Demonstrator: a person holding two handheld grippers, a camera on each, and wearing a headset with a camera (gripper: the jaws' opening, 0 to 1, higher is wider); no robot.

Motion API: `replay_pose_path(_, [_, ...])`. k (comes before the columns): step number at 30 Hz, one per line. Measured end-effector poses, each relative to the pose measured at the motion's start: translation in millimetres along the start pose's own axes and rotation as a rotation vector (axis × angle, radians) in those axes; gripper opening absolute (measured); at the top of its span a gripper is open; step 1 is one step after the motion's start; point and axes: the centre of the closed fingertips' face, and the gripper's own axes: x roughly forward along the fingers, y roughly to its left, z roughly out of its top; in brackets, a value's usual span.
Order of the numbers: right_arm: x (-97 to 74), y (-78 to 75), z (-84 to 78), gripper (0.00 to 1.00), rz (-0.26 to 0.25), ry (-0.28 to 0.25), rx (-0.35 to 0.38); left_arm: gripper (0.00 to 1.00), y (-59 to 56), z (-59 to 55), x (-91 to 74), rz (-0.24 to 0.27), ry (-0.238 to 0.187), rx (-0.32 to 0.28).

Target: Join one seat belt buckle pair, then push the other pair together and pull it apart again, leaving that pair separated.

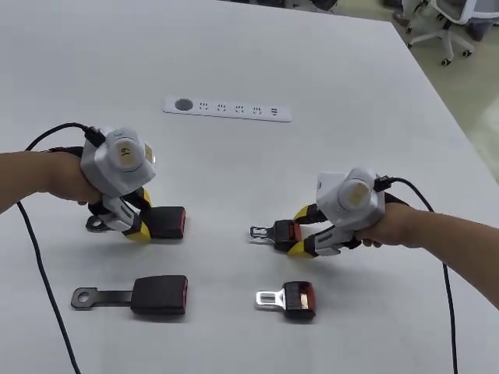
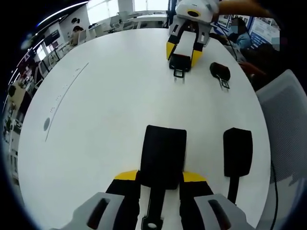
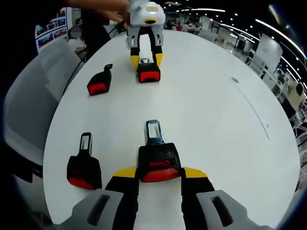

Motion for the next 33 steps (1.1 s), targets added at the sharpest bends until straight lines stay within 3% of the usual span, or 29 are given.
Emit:
replay_pose_path(19, [3.6,-1.3,9.5,0.3,-0.006,0.001,-0.009,0.32,1.6,-1.1,1.7,0.008,0.004,-0.018])
replay_pose_path(33, [17.1,-0.9,29.0,0.3,-0.01,-0.019,-0.005,0.32,-0.3,1.3,0.7,0.012,-0.003,-0.029])
